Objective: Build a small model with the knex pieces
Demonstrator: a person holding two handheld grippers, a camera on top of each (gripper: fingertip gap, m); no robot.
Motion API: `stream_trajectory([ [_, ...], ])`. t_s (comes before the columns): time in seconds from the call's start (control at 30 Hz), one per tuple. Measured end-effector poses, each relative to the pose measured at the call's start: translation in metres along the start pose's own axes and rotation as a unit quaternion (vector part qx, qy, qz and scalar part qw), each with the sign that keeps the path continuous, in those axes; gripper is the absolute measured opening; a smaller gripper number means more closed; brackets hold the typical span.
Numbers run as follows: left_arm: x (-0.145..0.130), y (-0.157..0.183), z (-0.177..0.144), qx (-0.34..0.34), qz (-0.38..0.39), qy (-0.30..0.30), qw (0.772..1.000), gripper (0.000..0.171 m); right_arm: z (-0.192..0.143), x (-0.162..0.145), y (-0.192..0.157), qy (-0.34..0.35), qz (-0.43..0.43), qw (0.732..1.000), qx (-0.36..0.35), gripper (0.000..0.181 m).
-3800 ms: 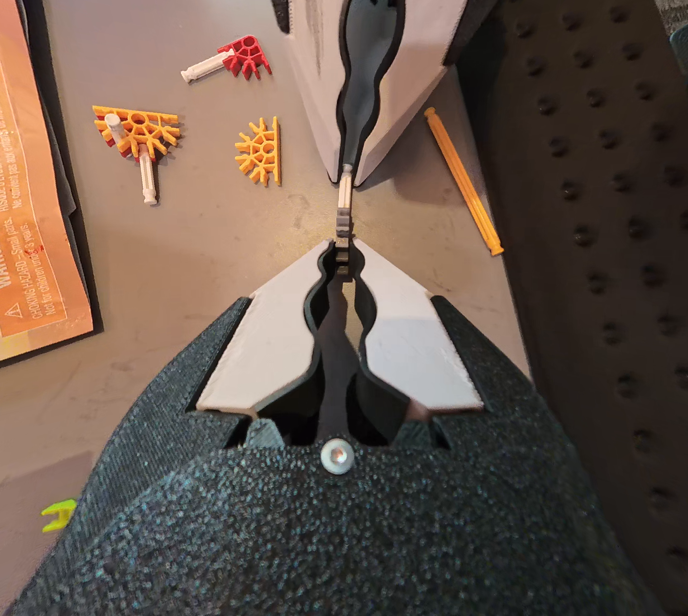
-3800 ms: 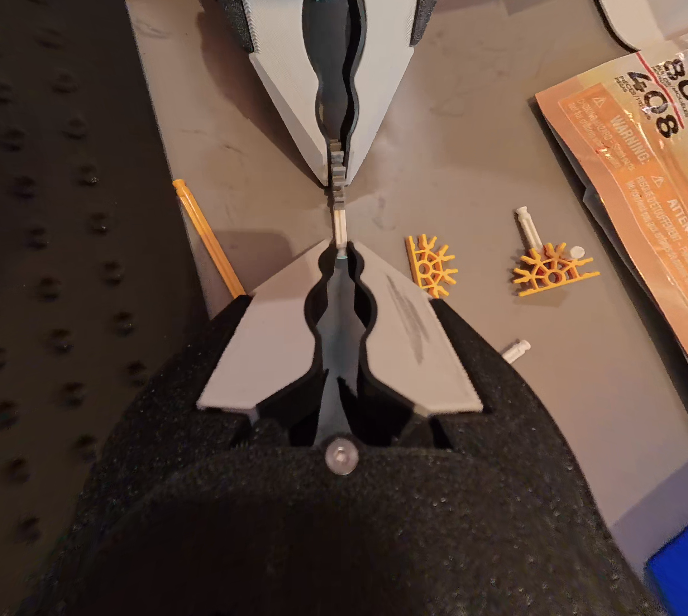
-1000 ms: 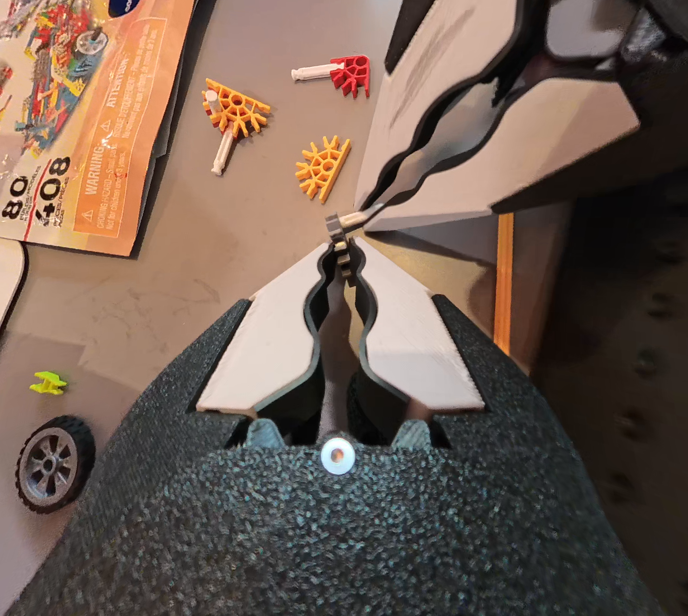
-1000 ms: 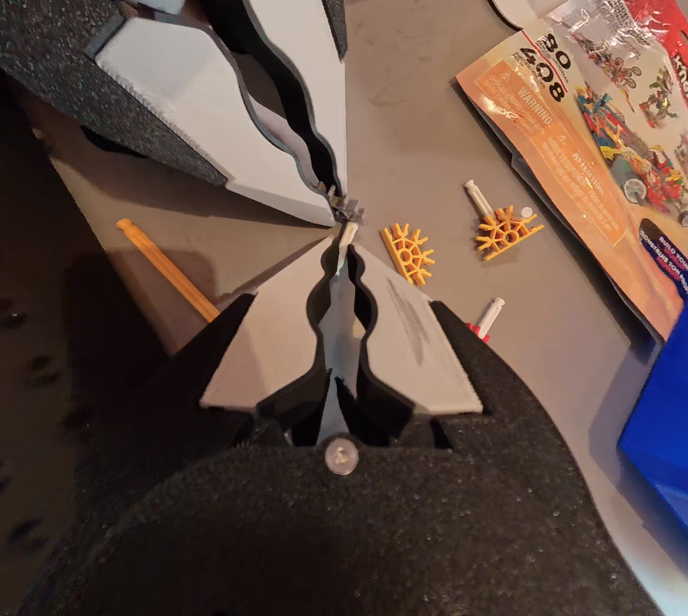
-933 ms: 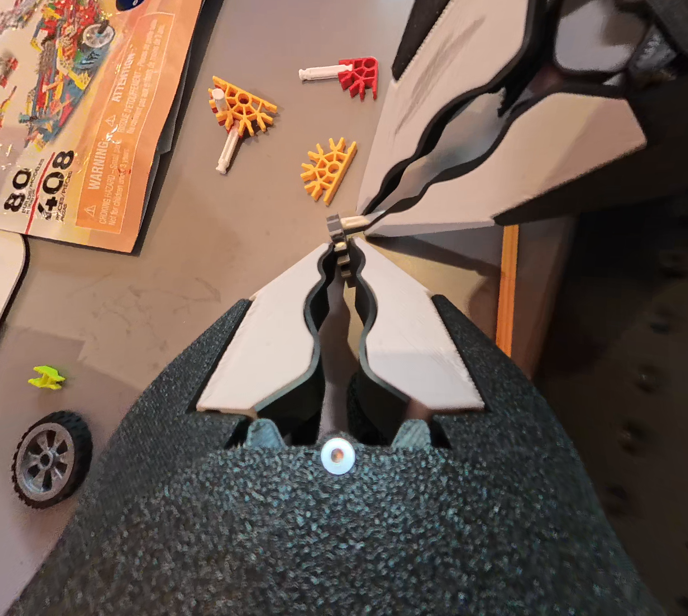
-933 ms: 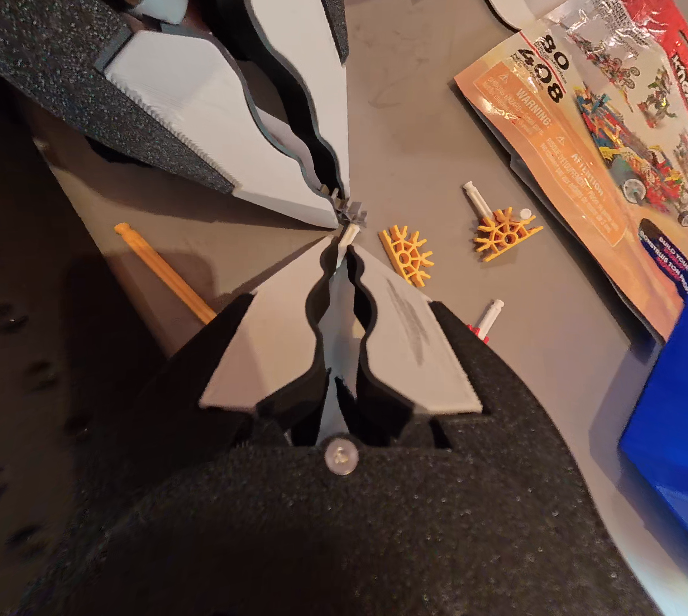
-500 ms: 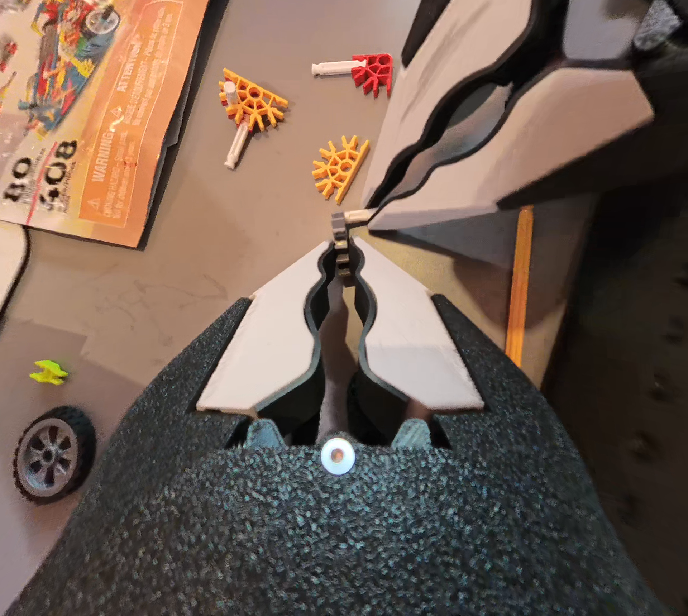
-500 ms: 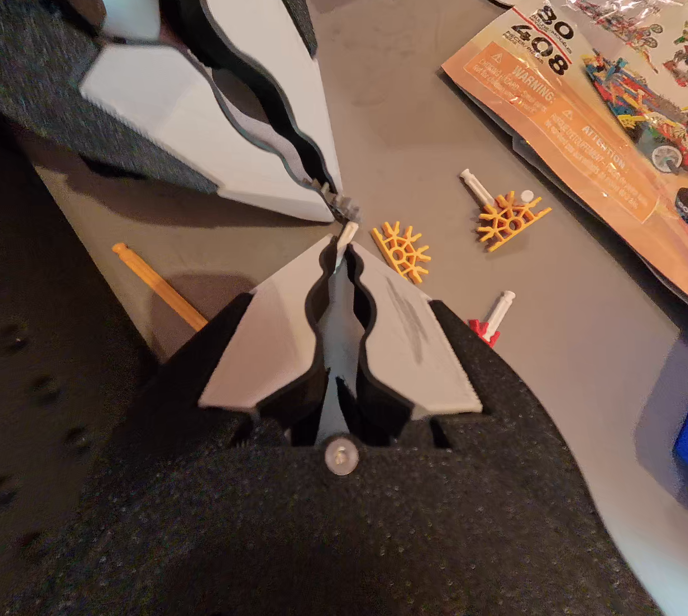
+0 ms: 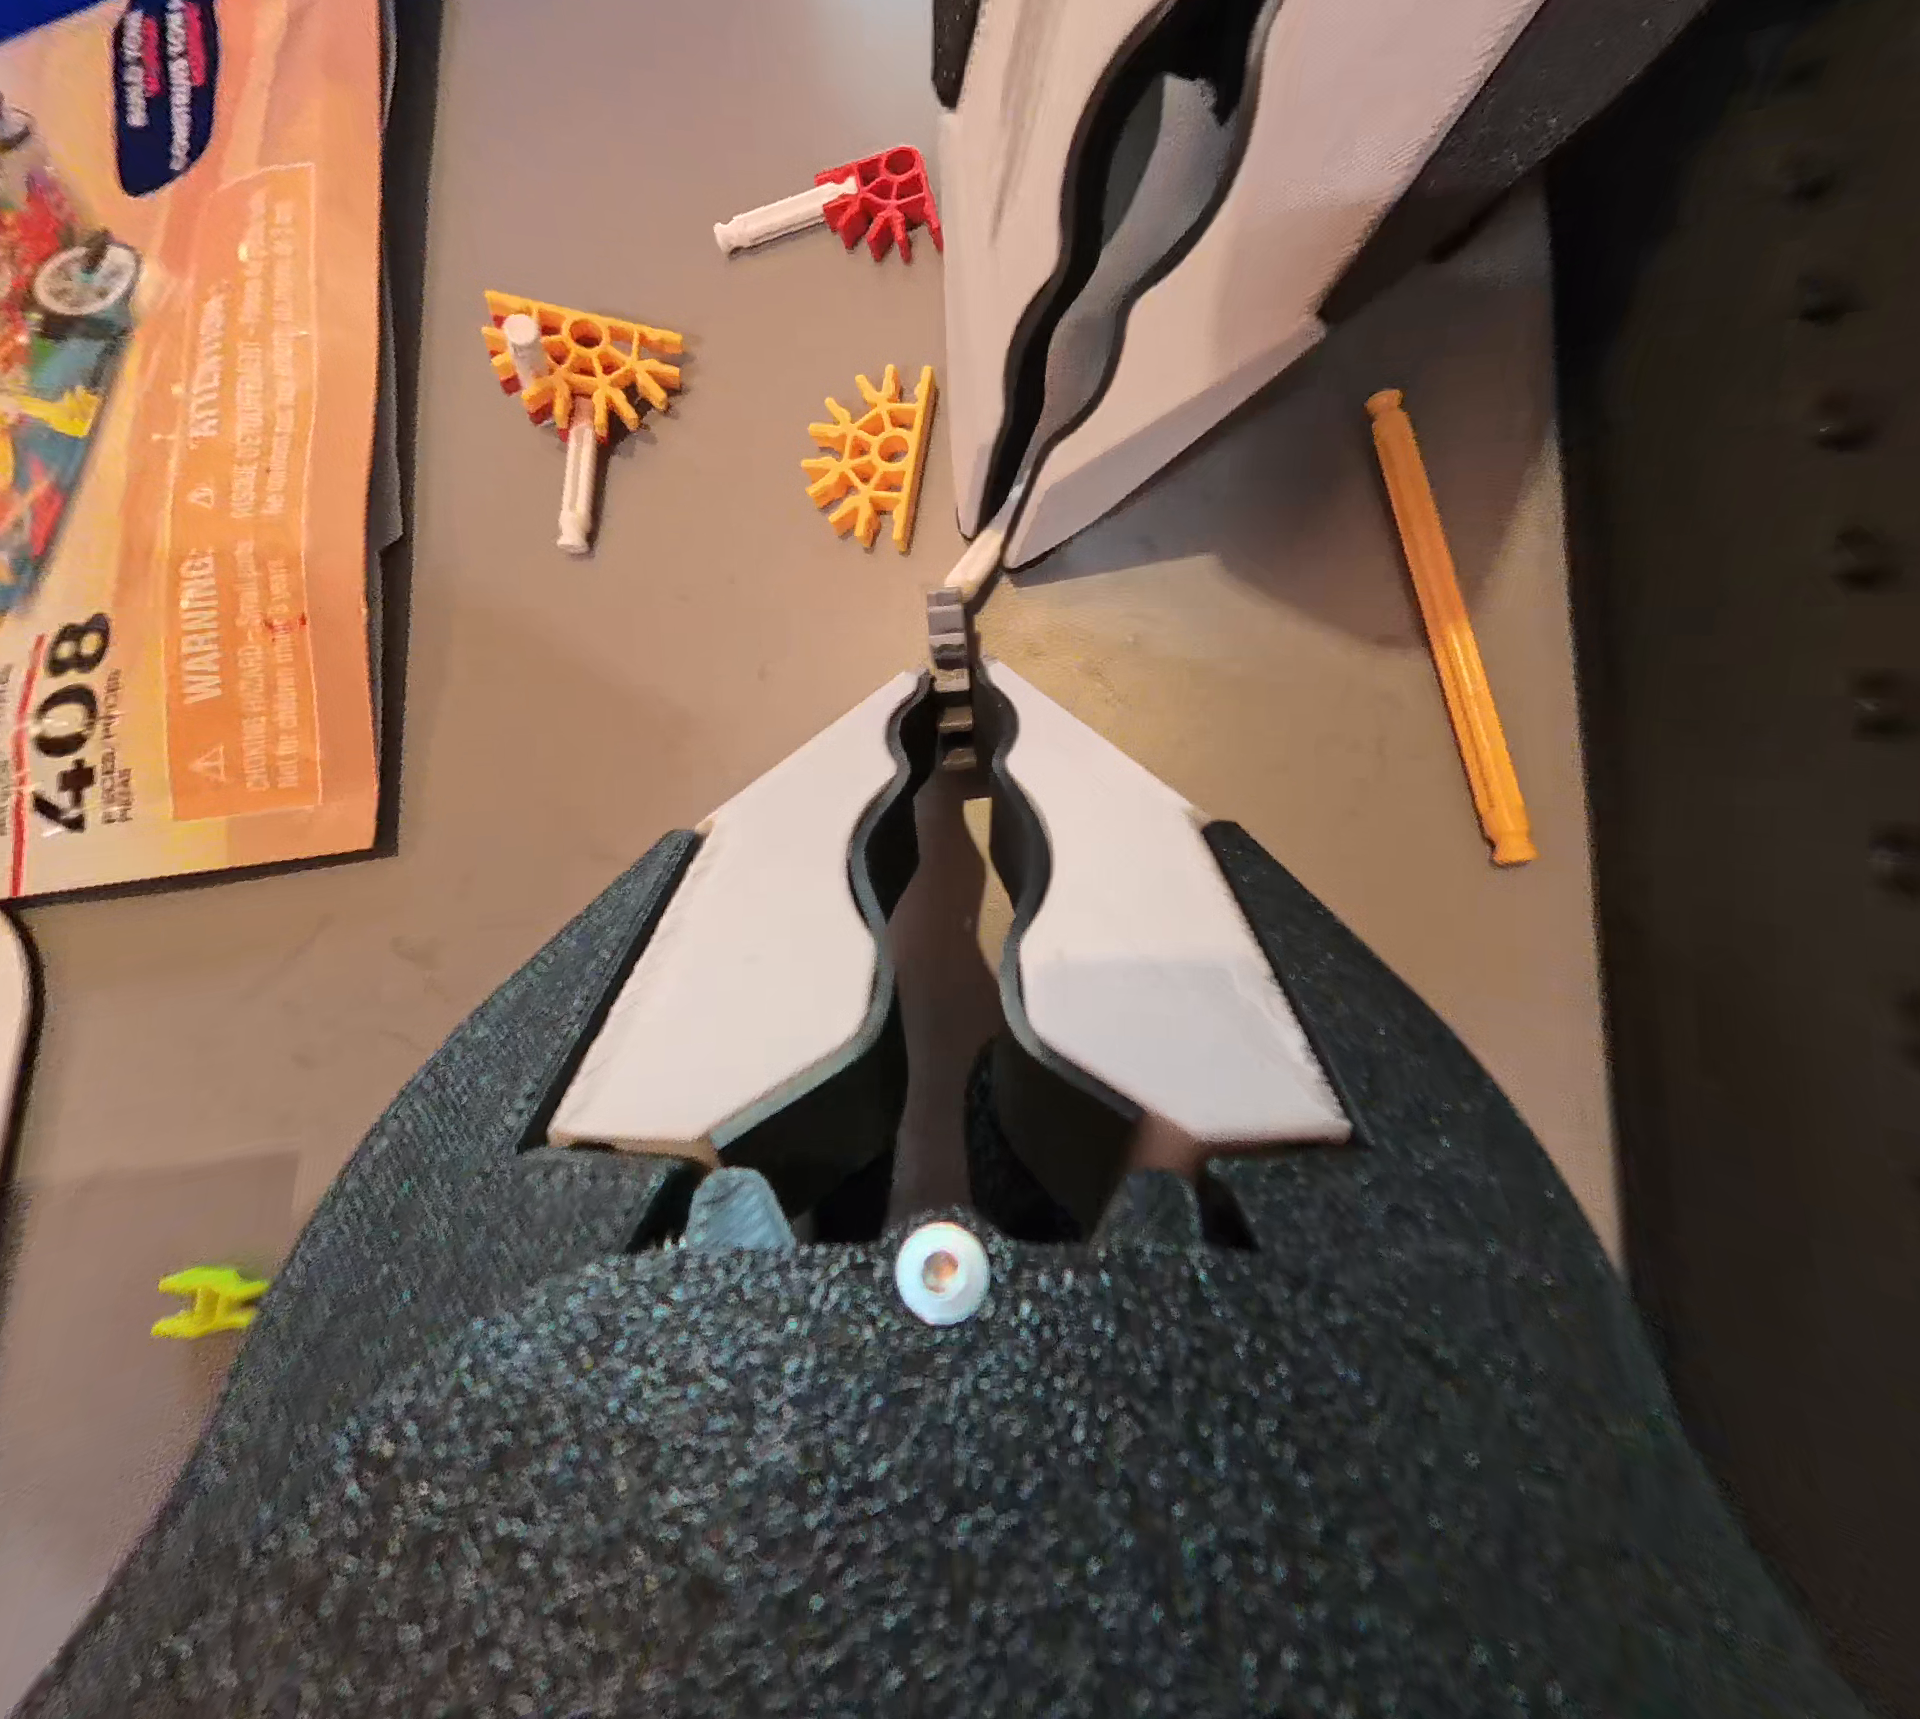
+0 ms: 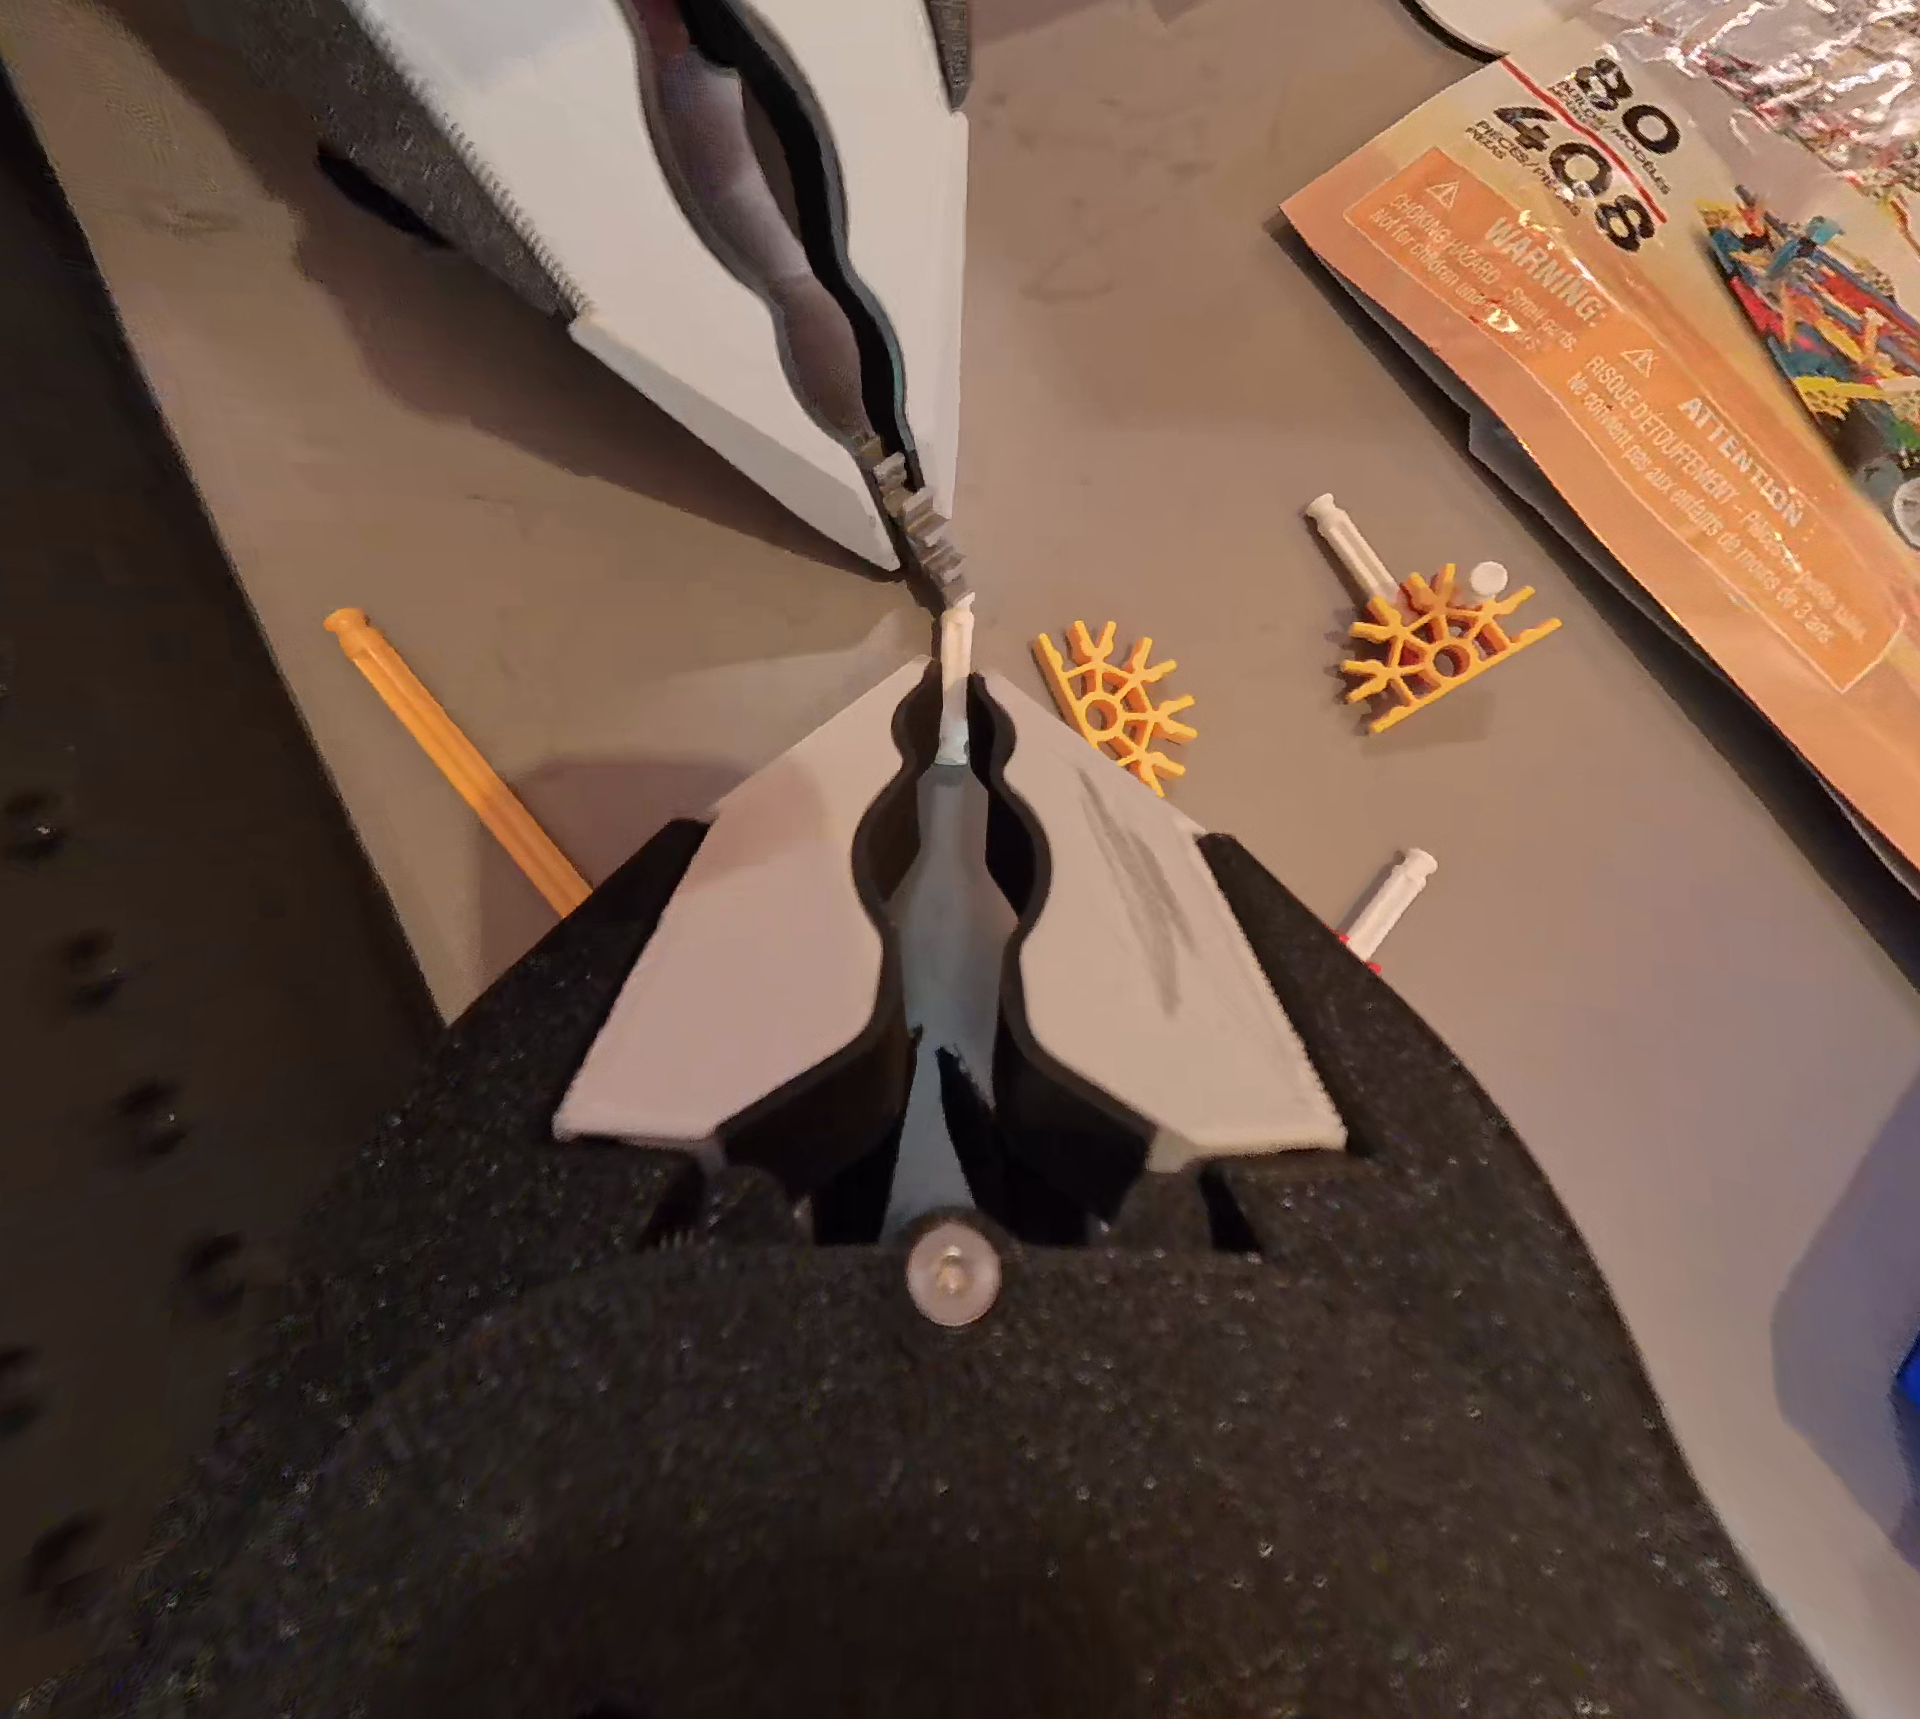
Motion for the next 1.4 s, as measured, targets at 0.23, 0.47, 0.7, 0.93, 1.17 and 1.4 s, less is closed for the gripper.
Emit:
stream_trajectory([
  [0.23, -0.004, -0.007, -0.005, -0.069, 0.040, -0.001, 0.997, 0.005, 0.000, -0.003, 0.007, 0.015, -0.019, 0.998, 0.054, 0.003],
  [0.47, -0.004, -0.005, -0.004, -0.052, 0.008, 0.000, 0.999, 0.005, 0.000, -0.002, 0.005, 0.007, 0.002, 0.999, 0.038, 0.003],
  [0.7, -0.001, 0.002, 0.001, 0.003, -0.012, 0.004, 1.000, 0.005, 0.001, 0.001, 0.002, -0.007, 0.046, 0.999, 0.027, 0.003],
  [0.93, 0.001, 0.004, 0.002, 0.022, -0.032, 0.004, 0.999, 0.005, 0.000, 0.003, -0.002, -0.023, 0.079, 0.996, 0.019, 0.005],
  [1.17, 0.000, 0.003, 0.000, 0.008, -0.012, -0.001, 1.000, 0.005, -0.002, 0.007, -0.011, -0.035, 0.049, 0.998, 0.030, 0.019],
  [1.4, -0.001, 0.002, -0.001, -0.016, 0.016, -0.005, 1.000, 0.005, -0.014, 0.008, -0.003, -0.006, -0.023, 0.998, 0.058, 0.033],
])
Point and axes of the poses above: each gripper's, where its closed fingertips meet, z out along the fingers, x out of its top, y = z × x across the jaws, the point moved 7 cm from there along -z, back along the fingers, and after that the axes turned 9 degrees about -x, right-handed, at the moved point
